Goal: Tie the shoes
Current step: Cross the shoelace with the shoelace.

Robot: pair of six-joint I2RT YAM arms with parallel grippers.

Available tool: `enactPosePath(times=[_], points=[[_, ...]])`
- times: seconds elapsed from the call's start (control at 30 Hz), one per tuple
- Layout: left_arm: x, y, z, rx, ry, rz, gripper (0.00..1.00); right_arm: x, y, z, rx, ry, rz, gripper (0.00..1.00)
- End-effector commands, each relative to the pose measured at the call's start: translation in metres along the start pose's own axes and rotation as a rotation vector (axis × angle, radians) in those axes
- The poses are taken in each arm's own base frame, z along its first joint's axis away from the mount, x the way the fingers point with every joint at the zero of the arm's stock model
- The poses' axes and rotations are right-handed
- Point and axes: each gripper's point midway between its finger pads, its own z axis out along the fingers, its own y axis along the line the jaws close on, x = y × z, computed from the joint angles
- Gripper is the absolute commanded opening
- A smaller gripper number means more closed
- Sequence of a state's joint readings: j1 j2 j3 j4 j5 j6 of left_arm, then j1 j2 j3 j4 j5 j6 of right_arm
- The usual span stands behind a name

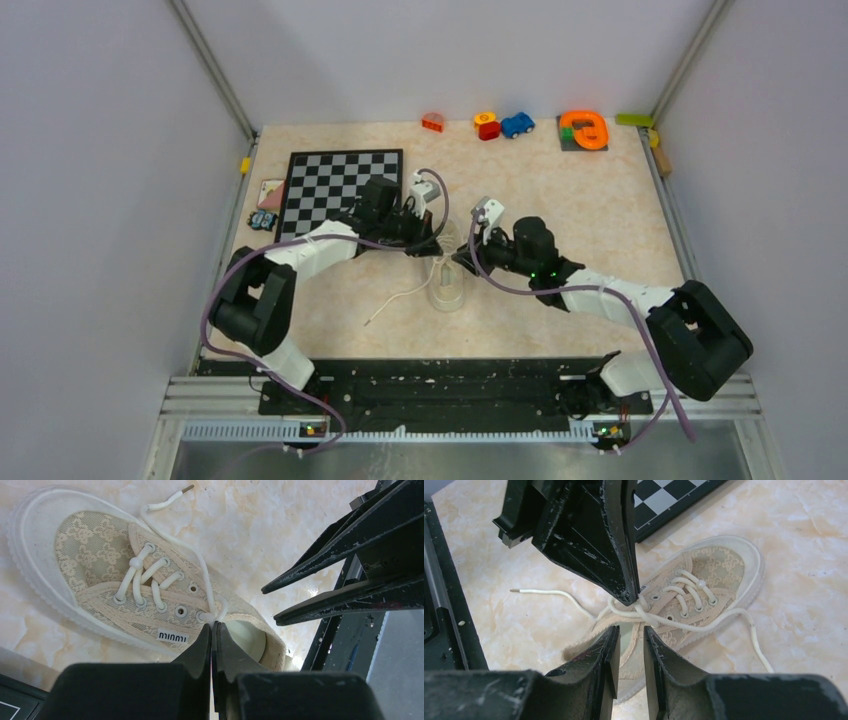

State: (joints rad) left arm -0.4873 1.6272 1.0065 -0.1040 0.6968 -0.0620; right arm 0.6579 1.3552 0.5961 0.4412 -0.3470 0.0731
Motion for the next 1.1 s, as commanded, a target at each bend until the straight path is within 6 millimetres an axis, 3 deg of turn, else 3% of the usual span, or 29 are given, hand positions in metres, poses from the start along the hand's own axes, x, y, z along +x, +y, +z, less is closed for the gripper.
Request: enactPosePath(times=[0.0, 0.1, 0.3, 0.43, 0.47, 0.67, 1.07], points=[[-0.017, -0.008, 0.001, 0.032, -0.017, 0.013, 0.00, -0.027, 0.004, 0.001, -0.038, -0.107, -0.081, 0.25], [-0.016, -0.007, 0.000, 0.026, -0.007, 0.007, 0.01, -0.028, 0.005, 0.002, -0.043, -0.105, -0.085, 0.25], [-0.009, -0.010, -0.001, 0.040, 0.017, -0.001, 0.26, -0.031, 0.005, 0.000, -0.036, -0.112, -0.077, 0.25], [-0.007, -0.008, -0.001, 0.030, 0.024, -0.002, 0.29, -0.031, 0.006, -0.002, -0.041, -0.110, -0.078, 0.24], [-0.007, -0.007, -0.001, 0.030, 0.025, -0.002, 0.29, -0.030, 0.007, -0.002, -0.042, -0.109, -0.079, 0.24], [-0.010, -0.005, 0.003, 0.029, 0.034, -0.012, 0.00, -0.027, 0.010, -0.003, -0.062, -0.101, -0.082, 0.24], [-0.027, -0.013, 0.005, 0.101, 0.022, -0.078, 0.00, -0.013, 0.015, 0.014, -0.090, -0.051, -0.187, 0.23]])
